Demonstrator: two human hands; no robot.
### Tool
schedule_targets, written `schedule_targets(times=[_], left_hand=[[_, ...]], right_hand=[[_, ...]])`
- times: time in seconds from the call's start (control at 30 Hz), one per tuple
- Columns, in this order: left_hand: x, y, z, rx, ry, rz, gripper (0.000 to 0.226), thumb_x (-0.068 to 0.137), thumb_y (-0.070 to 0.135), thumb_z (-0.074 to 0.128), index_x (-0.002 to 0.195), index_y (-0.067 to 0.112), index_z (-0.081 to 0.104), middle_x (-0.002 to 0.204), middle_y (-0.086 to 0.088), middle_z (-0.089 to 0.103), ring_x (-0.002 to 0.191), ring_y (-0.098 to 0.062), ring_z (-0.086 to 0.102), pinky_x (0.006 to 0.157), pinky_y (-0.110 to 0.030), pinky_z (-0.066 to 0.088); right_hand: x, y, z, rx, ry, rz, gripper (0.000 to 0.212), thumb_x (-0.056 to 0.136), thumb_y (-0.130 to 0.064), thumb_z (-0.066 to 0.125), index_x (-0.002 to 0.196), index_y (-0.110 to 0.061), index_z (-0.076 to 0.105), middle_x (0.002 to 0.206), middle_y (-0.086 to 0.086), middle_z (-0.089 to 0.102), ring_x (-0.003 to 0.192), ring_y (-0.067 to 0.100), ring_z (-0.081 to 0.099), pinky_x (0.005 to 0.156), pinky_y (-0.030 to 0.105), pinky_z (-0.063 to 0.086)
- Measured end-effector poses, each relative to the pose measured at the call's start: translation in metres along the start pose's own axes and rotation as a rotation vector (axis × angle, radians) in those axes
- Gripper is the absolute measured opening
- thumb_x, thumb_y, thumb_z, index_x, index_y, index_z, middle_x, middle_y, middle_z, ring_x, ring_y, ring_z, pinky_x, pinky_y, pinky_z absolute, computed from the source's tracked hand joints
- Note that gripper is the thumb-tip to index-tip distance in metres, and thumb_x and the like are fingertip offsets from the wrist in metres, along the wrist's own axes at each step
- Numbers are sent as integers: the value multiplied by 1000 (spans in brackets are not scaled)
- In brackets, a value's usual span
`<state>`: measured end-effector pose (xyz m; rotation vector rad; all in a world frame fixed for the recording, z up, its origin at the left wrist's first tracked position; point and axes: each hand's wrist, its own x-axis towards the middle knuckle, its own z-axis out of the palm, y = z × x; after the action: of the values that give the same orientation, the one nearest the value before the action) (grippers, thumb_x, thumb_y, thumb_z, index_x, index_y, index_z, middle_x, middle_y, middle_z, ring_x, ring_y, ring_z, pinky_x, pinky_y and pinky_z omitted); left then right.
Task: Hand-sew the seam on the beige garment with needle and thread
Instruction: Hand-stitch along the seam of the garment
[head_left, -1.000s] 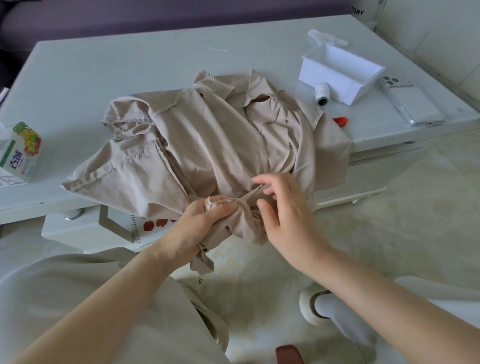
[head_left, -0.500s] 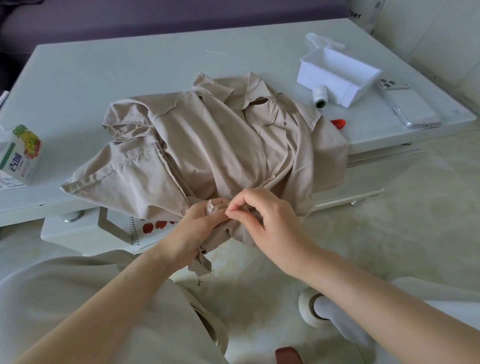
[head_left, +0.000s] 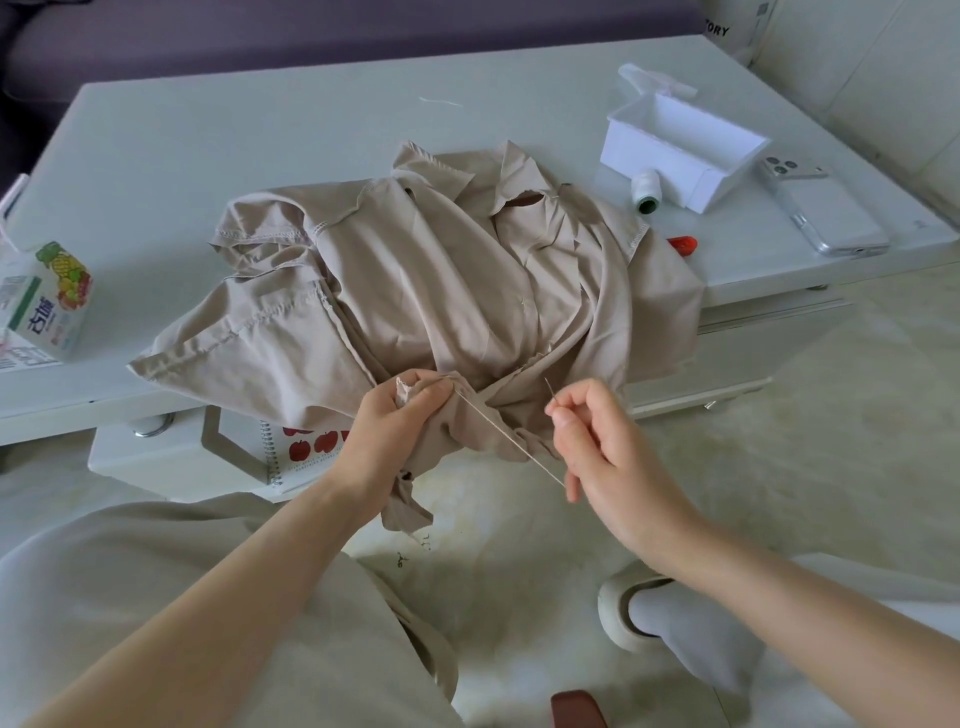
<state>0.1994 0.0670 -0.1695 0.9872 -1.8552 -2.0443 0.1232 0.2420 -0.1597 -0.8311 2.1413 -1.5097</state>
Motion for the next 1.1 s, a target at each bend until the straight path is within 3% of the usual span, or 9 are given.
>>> schedule_targets(times=[0.1, 0.27, 0.53, 0.67, 0.8, 0.97, 1.1], left_hand=[[2, -1, 0, 9, 21, 5, 10, 93, 21, 59, 88, 18, 67, 70, 5, 66, 61, -5, 58, 54, -19, 47], [4, -3, -2, 23, 52, 7, 11, 92, 22, 59, 88, 16, 68, 71, 5, 66, 66, -8, 59, 60, -24, 48], [1, -3, 0, 40, 21, 17, 12, 92, 21, 59, 86, 17, 68, 71, 5, 68, 65, -6, 60, 60, -22, 49], [1, -2, -1, 43, 16, 8, 13, 93, 22, 59, 84, 19, 68, 71, 3, 66, 65, -9, 58, 62, -25, 48], [0, -1, -1, 19, -9, -6, 15, 94, 19, 57, 81, 17, 65, 68, 3, 64, 65, -10, 57, 61, -24, 46], [-2, 0, -1, 37, -38, 20, 18, 95, 15, 53, 80, 14, 63, 67, 4, 65, 66, -9, 59, 66, -26, 46], [-4, -1, 0, 74, -42, 54, 18, 96, 16, 52, 79, 16, 59, 63, 10, 63, 60, -3, 56, 62, -23, 43]], right_hand=[[-8, 15, -12, -77, -33, 50, 12, 99, -17, 41, 89, -19, 46, 58, -11, 42, 45, 9, 38, 47, 28, 39], [-17, 35, -26, -177, -83, 81, 14, 99, -18, 42, 87, -25, 46, 56, -13, 41, 49, 5, 34, 50, 17, 30], [-22, 57, -34, -353, -144, 148, 15, 99, -23, 40, 85, -29, 43, 58, -11, 44, 54, 8, 39, 58, 33, 36], [-19, 52, -30, -437, -120, 97, 11, 100, -18, 38, 93, -24, 44, 61, -13, 42, 59, 3, 46, 56, 21, 34], [-9, 31, -18, -429, -103, -30, 14, 99, -11, 36, 105, -17, 47, 74, -15, 50, 75, 0, 50, 68, 22, 38], [10, 7, 4, -399, -77, -163, 6, 96, -9, 46, 93, -13, 49, 74, -9, 65, 63, -8, 51, 58, 11, 36], [21, -4, 19, -384, -55, -180, 14, 95, -11, 49, 85, -20, 45, 68, -7, 65, 58, -1, 53, 58, 22, 44]])
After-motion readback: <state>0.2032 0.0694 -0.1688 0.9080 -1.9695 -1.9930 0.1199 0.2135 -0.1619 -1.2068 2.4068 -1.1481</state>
